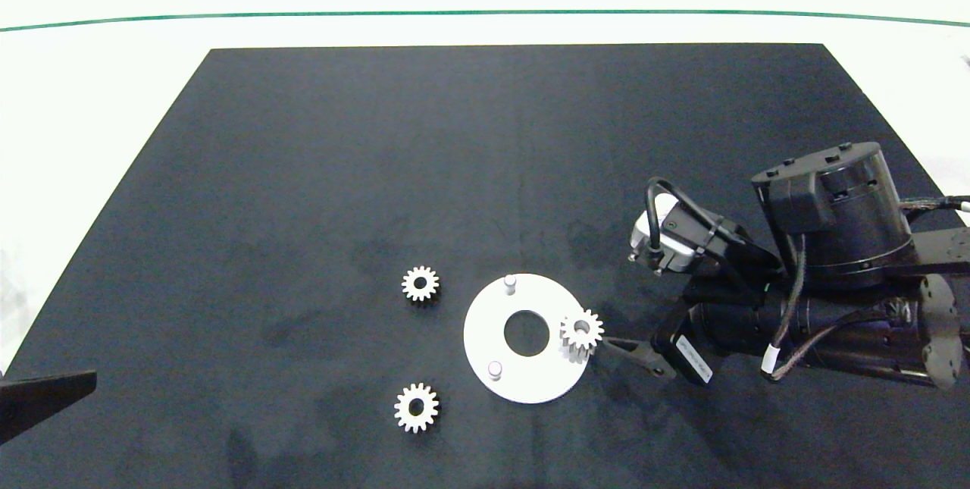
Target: Install three planetary gears onto the carrier pins
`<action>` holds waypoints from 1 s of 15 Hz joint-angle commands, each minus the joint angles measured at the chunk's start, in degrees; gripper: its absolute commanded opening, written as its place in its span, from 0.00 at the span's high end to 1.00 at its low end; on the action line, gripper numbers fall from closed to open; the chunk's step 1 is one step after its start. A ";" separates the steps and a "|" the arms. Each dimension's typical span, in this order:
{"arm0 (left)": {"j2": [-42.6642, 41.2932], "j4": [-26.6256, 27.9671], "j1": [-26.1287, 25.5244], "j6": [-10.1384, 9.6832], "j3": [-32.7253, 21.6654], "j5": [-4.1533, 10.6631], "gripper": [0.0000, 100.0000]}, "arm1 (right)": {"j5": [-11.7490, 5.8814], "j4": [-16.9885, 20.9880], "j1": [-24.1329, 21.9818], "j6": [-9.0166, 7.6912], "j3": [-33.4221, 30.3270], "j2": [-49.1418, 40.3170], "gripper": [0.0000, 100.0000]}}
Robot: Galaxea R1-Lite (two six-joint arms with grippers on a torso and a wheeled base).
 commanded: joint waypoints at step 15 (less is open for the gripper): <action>-0.49 0.21 -0.54 -0.08 0.25 0.15 0.00 | -0.13 0.49 -2.80 0.31 2.28 -8.60 0.00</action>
